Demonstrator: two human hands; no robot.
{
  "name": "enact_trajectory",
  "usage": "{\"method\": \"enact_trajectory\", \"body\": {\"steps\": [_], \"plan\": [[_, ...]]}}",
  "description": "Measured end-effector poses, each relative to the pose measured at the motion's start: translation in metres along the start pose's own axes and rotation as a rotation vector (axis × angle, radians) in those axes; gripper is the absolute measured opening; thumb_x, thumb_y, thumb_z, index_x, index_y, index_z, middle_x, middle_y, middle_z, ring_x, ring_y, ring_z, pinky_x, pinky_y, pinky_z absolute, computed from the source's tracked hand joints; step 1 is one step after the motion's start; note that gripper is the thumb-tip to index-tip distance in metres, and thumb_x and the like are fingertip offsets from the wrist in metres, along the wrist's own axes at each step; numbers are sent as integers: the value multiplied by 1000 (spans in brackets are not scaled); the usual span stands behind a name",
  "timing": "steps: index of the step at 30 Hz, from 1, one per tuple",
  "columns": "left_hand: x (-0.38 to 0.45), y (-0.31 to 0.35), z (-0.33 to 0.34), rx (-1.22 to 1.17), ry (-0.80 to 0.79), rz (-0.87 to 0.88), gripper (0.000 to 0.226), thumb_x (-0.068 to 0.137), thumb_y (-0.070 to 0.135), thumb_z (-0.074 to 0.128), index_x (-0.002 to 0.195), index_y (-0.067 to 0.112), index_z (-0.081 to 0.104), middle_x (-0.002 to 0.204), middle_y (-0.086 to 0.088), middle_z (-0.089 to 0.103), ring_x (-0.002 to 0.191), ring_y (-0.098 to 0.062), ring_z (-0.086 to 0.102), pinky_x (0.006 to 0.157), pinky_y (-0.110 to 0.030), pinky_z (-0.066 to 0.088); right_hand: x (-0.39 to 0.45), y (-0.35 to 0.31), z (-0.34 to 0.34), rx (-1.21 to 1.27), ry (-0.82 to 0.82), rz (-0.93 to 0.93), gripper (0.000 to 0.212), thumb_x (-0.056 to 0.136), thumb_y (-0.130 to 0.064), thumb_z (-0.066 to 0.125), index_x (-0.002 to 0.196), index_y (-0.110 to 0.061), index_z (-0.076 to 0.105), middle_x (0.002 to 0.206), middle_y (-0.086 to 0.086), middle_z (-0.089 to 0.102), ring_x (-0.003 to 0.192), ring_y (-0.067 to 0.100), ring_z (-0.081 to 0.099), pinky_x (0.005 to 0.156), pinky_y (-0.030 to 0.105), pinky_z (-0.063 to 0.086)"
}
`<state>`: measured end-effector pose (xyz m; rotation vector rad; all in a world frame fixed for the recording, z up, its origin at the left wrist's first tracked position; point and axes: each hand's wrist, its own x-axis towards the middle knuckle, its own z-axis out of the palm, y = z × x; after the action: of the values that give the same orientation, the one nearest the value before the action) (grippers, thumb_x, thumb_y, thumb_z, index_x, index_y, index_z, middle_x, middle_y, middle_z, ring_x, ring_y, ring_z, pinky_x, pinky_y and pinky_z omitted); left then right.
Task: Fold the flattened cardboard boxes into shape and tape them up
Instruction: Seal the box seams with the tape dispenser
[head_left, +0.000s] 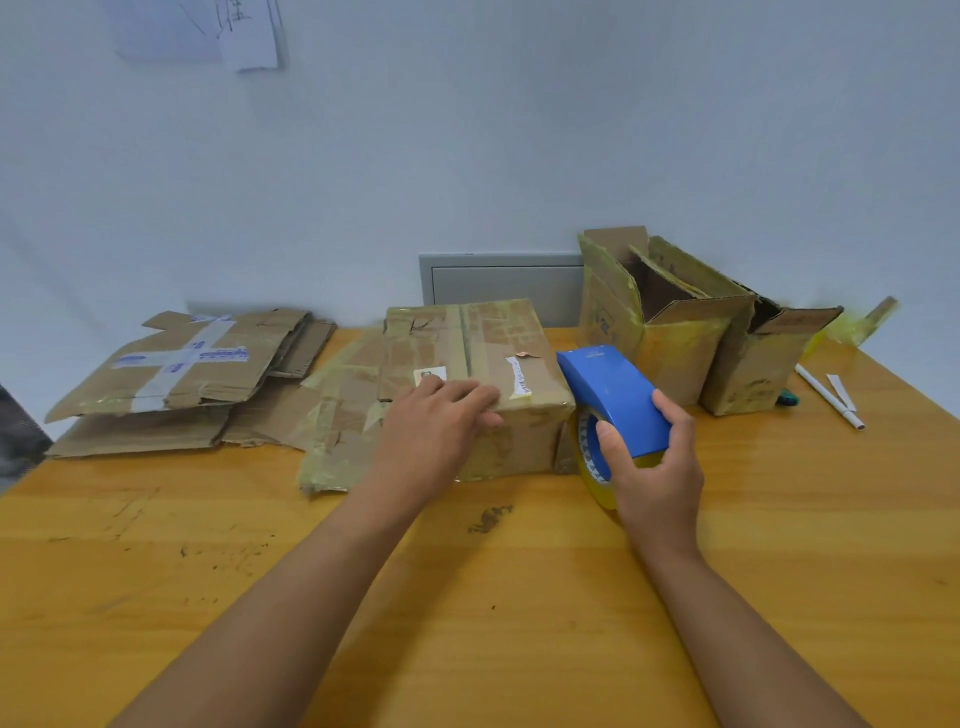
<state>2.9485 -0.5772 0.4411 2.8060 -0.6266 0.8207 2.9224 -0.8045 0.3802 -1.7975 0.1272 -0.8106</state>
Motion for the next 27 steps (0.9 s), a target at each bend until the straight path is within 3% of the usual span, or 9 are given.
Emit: {"method": "enact_trajectory", "body": {"steps": [3, 5, 9, 16, 19, 23, 25, 27], "plan": [[7, -12, -7, -34, -161, -38, 43, 97, 52, 50, 127, 24, 63, 128, 7, 64, 111, -23, 54, 87, -36, 45, 2, 3, 0, -3, 2, -8, 66, 84, -52, 71, 140, -27, 45, 129, -15, 48, 118, 6, 49, 95, 39, 52], [7, -23, -12, -111, -212, 14, 40, 99, 42, 55, 136, 28, 59, 138, 6, 57, 124, -21, 49, 95, -32, 40, 3, 4, 1, 1, 1, -12, 65, 85, -51, 73, 139, -29, 45, 129, -15, 48, 114, 0, 47, 92, 32, 50], [3, -24, -15, -115, -151, 26, 38, 98, 33, 59, 135, 26, 61, 128, 2, 61, 117, -20, 54, 84, -27, 39, 3, 5, 2, -2, 0, -8, 69, 82, -58, 71, 140, -29, 46, 128, -16, 48, 113, -1, 46, 89, 28, 47], [-10, -27, -10, -108, -41, -20, 33, 101, 41, 50, 123, 26, 69, 126, 6, 67, 116, -23, 59, 91, -37, 41, 5, 6, 1, 27, 0, -2, 68, 79, -56, 66, 138, -30, 46, 127, -16, 48, 109, -4, 47, 87, 26, 46], [-10, -24, -9, -92, -7, -28, 28, 100, 35, 55, 119, 24, 72, 117, 2, 70, 104, -28, 66, 79, -35, 46, 4, 5, 1, 21, 2, -5, 68, 80, -55, 67, 139, -28, 47, 128, -16, 48, 111, 0, 48, 88, 28, 48], [-10, -34, -11, -101, -43, -74, 30, 99, 42, 54, 118, 24, 66, 116, 8, 70, 103, -22, 65, 72, -31, 48, 3, 3, -1, 29, -3, -16, 72, 76, -66, 63, 137, -33, 46, 126, -17, 50, 105, -10, 49, 84, 22, 46], [-13, -37, -11, -111, -17, -32, 24, 97, 35, 59, 112, 19, 70, 115, 7, 72, 101, -25, 68, 69, -36, 53, 4, 3, 0, 24, -5, -16, 72, 76, -67, 61, 137, -32, 46, 127, -16, 50, 108, -7, 49, 86, 24, 47], [-13, -36, -11, -119, -5, -28, 21, 95, 30, 65, 112, 19, 73, 119, 6, 71, 108, -25, 67, 77, -36, 51, 4, 3, 0, 17, -3, -15, 74, 76, -67, 61, 138, -30, 46, 128, -15, 49, 114, 3, 50, 89, 29, 49]]}}
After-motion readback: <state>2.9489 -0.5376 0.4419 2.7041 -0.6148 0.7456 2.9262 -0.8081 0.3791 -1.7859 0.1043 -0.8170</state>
